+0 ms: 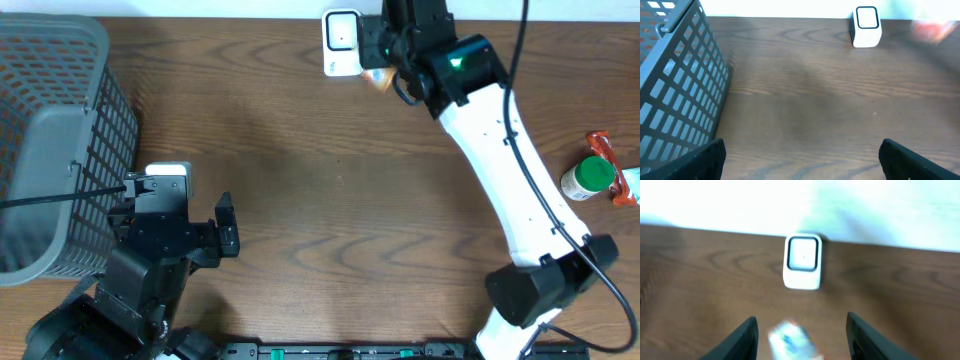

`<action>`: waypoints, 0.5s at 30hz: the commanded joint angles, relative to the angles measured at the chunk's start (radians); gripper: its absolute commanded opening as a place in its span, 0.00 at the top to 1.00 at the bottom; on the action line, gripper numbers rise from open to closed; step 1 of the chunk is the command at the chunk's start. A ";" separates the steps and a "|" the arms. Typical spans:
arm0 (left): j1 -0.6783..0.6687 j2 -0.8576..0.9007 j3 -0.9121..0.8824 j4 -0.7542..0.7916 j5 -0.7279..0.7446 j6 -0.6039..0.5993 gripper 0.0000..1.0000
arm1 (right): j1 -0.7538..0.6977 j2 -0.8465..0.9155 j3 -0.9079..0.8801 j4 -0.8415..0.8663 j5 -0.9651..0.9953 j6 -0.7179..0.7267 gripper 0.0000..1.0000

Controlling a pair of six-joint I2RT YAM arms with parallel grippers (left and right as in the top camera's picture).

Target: Scan the item barcode

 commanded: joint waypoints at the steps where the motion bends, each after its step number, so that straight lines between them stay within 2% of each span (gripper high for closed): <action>1: 0.002 0.000 0.003 -0.002 -0.013 -0.005 0.02 | 0.000 0.083 -0.007 0.055 0.019 -0.035 0.50; 4: 0.002 0.000 0.003 -0.002 -0.013 -0.005 0.02 | -0.005 0.140 -0.007 0.067 0.011 -0.037 0.57; 5: 0.002 0.000 0.003 -0.002 -0.013 -0.005 0.02 | -0.004 0.151 -0.007 0.043 -0.002 -0.033 0.54; 7: 0.002 0.000 0.003 -0.002 -0.013 -0.005 0.02 | 0.001 0.171 -0.007 -0.003 -0.025 -0.029 0.35; 8: 0.002 0.000 0.003 -0.002 -0.013 -0.005 0.02 | 0.002 0.182 -0.007 -0.025 -0.027 -0.029 0.30; 11: 0.002 0.000 0.003 -0.002 -0.013 -0.005 0.02 | 0.000 0.206 -0.008 -0.082 -0.024 -0.029 0.24; 15: 0.002 0.000 0.003 -0.002 -0.013 -0.005 0.02 | -0.005 0.252 -0.012 -0.107 0.021 -0.029 0.22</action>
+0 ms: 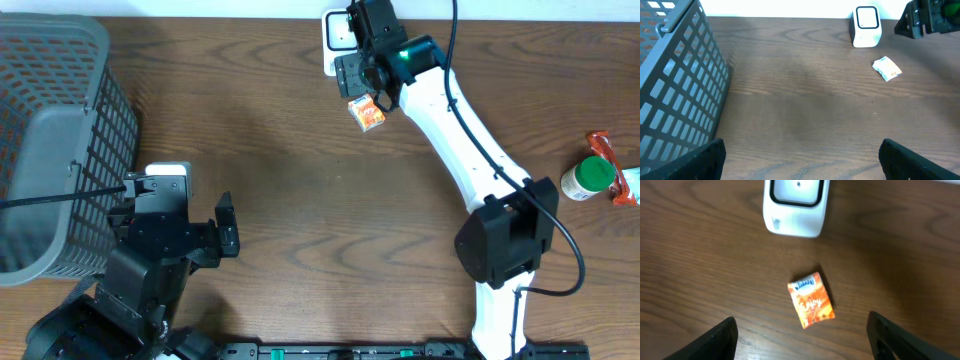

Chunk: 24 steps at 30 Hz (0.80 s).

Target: Scan the item barcode

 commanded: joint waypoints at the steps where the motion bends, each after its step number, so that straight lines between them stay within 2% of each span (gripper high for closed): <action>1: 0.002 0.000 0.003 -0.002 -0.013 -0.004 0.02 | -0.003 0.058 -0.005 -0.004 0.064 0.005 0.25; 9: 0.002 0.000 0.003 -0.002 -0.013 -0.004 0.02 | -0.034 0.225 -0.012 -0.012 0.219 0.140 0.64; 18: 0.002 0.000 0.003 -0.002 -0.013 -0.004 0.02 | -0.093 0.344 -0.012 0.059 0.295 0.158 0.69; 24: 0.002 0.000 0.003 -0.002 -0.013 -0.004 0.02 | -0.105 0.348 -0.012 0.039 0.208 0.158 0.71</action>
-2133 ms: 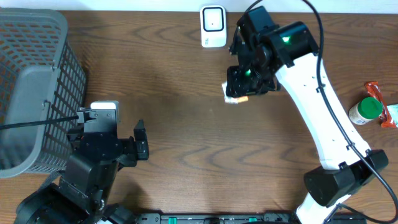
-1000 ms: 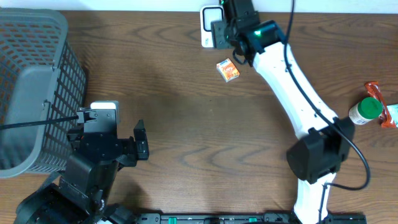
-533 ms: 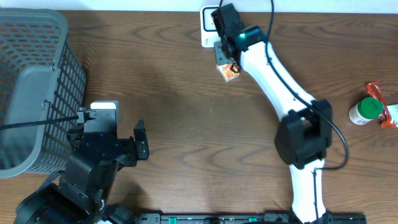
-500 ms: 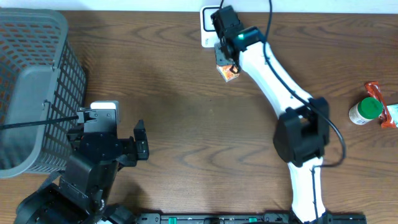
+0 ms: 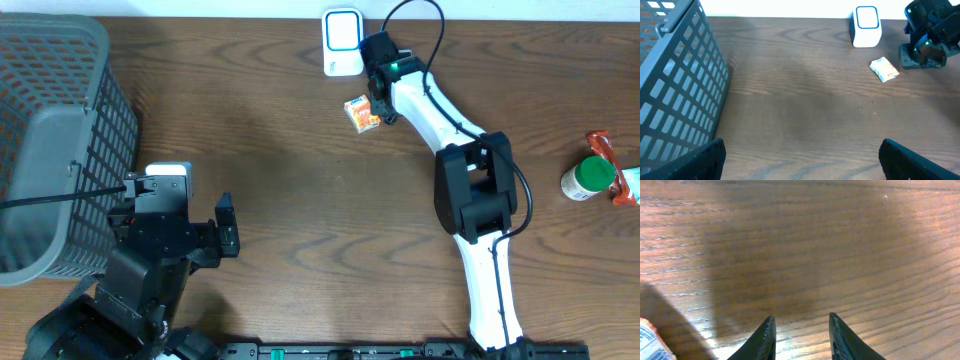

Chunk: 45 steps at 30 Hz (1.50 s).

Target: Scan the item barcode

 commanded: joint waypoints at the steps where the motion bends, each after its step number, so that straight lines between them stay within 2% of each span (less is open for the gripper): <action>1: 0.002 0.000 0.003 -0.002 -0.013 -0.004 0.02 | -0.001 0.015 0.000 -0.041 -0.086 0.017 0.73; 8: 0.002 0.000 0.003 -0.002 -0.013 -0.004 0.02 | 0.039 0.015 0.000 -0.178 -0.383 0.017 0.79; 17: 0.002 0.000 0.003 -0.002 -0.013 -0.004 0.02 | 0.091 0.006 0.003 -0.204 -0.634 0.009 0.76; 22: 0.002 0.000 0.003 -0.002 -0.013 -0.004 0.02 | 0.094 -0.028 0.005 -0.210 -0.674 0.010 0.74; 24: 0.002 0.000 0.003 -0.002 -0.013 -0.004 0.02 | 0.094 -0.058 0.005 -0.217 -0.672 0.004 0.68; 25: 0.002 0.000 0.003 -0.002 -0.013 -0.004 0.02 | 0.094 -0.083 0.007 -0.223 -0.669 -0.010 0.56; 26: 0.002 0.000 0.003 -0.002 -0.013 -0.004 0.02 | 0.094 -0.106 0.009 -0.226 -0.666 -0.038 0.43; 27: 0.002 0.000 0.003 -0.002 -0.013 -0.004 0.02 | 0.094 -0.132 0.009 -0.225 -0.659 -0.075 0.18; 28: 0.002 0.000 0.003 -0.002 -0.013 -0.004 0.02 | 0.096 -0.153 0.009 -0.219 -0.643 -0.122 0.01; 32: 0.002 0.000 0.003 -0.002 -0.013 -0.004 0.02 | 0.112 -0.187 0.009 -0.142 -0.388 -0.255 0.01; 34: 0.002 0.000 0.003 -0.002 -0.013 -0.004 0.02 | 0.115 -0.167 0.003 -0.095 -0.325 -0.325 0.01; 36: 0.002 0.000 0.003 -0.002 -0.013 -0.004 0.02 | 0.114 -0.130 0.000 -0.052 -0.331 -0.431 0.01; 45: 0.002 0.000 0.003 -0.002 -0.013 -0.004 0.02 | 0.117 -0.061 0.000 -0.006 -0.401 -0.632 0.01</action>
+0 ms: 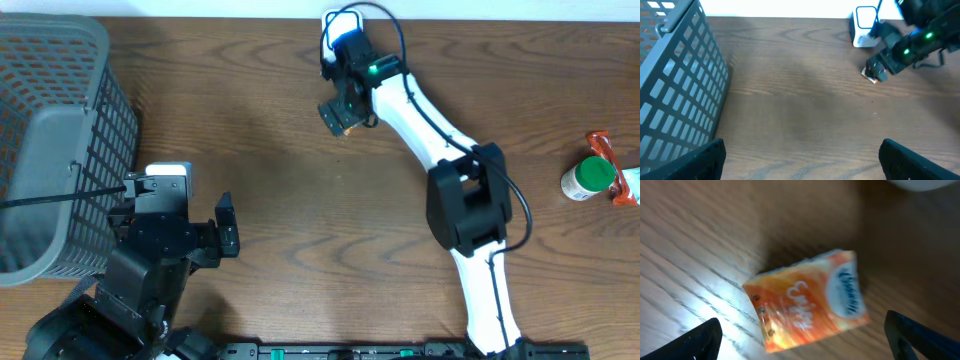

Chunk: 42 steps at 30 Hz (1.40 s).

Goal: Scan the item barcode
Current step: 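Hold the Kleenex pack against the white scanner face with the right gripper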

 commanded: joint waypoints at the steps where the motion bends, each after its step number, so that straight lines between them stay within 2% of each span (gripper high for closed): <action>1: 0.002 0.000 0.003 -0.002 -0.013 -0.004 0.02 | 0.013 0.010 -0.001 0.024 -0.020 -0.132 0.01; 9: 0.002 0.000 0.003 -0.002 -0.013 -0.004 0.02 | 0.005 0.050 -0.001 0.149 -0.020 -0.132 0.01; 15: 0.002 0.000 0.003 -0.002 -0.013 -0.004 0.02 | 0.002 0.115 -0.001 0.132 -0.028 -0.133 0.01; 18: 0.002 0.000 0.003 -0.002 -0.013 -0.004 0.02 | 0.002 0.122 -0.001 0.121 -0.023 -0.133 0.10; 22: 0.002 0.000 0.003 -0.002 -0.013 -0.004 0.02 | 0.002 0.118 0.010 0.119 0.024 -0.127 0.35; 25: 0.002 0.000 0.003 -0.002 -0.013 -0.004 0.02 | 0.002 0.115 0.035 0.117 0.055 -0.115 0.50; 28: 0.002 0.000 0.003 -0.002 -0.013 -0.004 0.02 | 0.002 0.104 0.066 0.116 0.060 -0.094 0.56; 33: 0.002 0.000 0.003 -0.002 -0.013 -0.004 0.02 | 0.002 0.066 0.136 0.112 0.060 -0.011 0.75; 42: 0.002 0.000 0.003 -0.002 -0.013 -0.004 0.02 | 0.003 -0.056 0.198 0.107 0.058 0.048 0.84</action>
